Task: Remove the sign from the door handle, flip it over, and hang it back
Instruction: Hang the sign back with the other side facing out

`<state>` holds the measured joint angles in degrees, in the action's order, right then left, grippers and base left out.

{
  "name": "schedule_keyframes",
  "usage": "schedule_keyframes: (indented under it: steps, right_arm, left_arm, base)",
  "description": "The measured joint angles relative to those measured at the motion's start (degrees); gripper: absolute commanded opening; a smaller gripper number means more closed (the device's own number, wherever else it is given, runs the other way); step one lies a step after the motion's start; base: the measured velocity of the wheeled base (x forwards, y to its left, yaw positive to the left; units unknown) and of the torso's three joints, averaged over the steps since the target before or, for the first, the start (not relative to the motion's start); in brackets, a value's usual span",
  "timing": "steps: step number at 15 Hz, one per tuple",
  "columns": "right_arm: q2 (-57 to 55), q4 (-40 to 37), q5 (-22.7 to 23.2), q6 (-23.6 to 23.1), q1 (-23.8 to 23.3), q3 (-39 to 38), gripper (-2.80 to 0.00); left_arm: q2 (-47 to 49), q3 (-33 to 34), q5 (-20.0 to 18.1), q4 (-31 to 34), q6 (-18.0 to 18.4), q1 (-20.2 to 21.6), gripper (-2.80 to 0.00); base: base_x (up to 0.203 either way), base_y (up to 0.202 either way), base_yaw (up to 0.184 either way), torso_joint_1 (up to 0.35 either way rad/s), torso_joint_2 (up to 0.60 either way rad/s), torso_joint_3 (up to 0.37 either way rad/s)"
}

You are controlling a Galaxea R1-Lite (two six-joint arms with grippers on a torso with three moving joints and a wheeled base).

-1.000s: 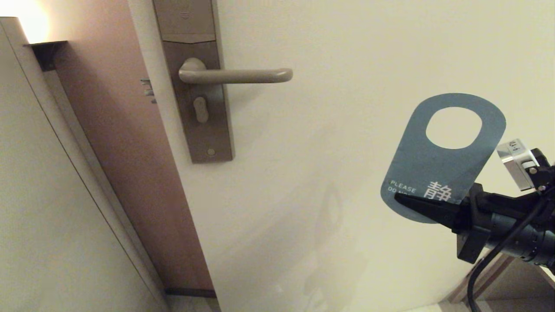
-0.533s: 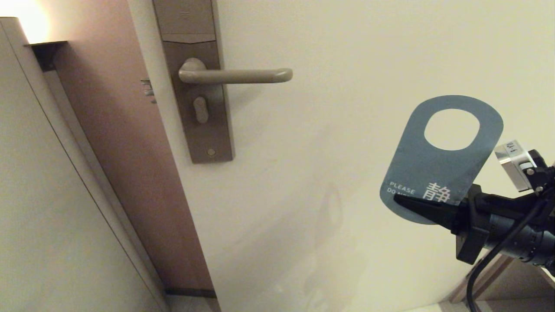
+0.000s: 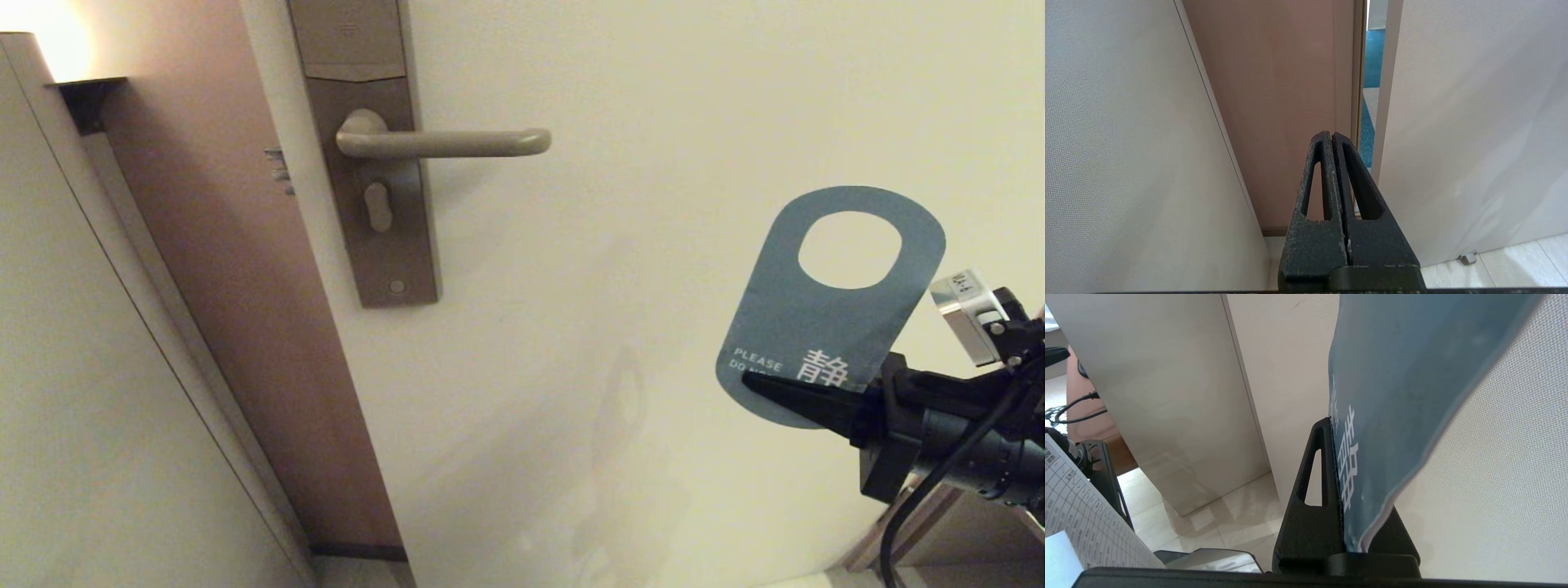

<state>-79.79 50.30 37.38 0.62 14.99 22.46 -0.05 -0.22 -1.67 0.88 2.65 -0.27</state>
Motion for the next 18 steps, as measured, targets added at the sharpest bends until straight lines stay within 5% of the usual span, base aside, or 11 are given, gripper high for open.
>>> schedule_keyframes:
  steps: [18]
  right_arm:
    - [0.4, -0.4, -3.8, 0.7, 0.6, 4.4, -2.80]
  left_arm:
    - [0.0, 0.1, 0.1, -0.4, -0.1, 0.0, -2.80]
  base:
    - [0.000, 0.000, 0.000, 0.000, 0.00, 0.000]
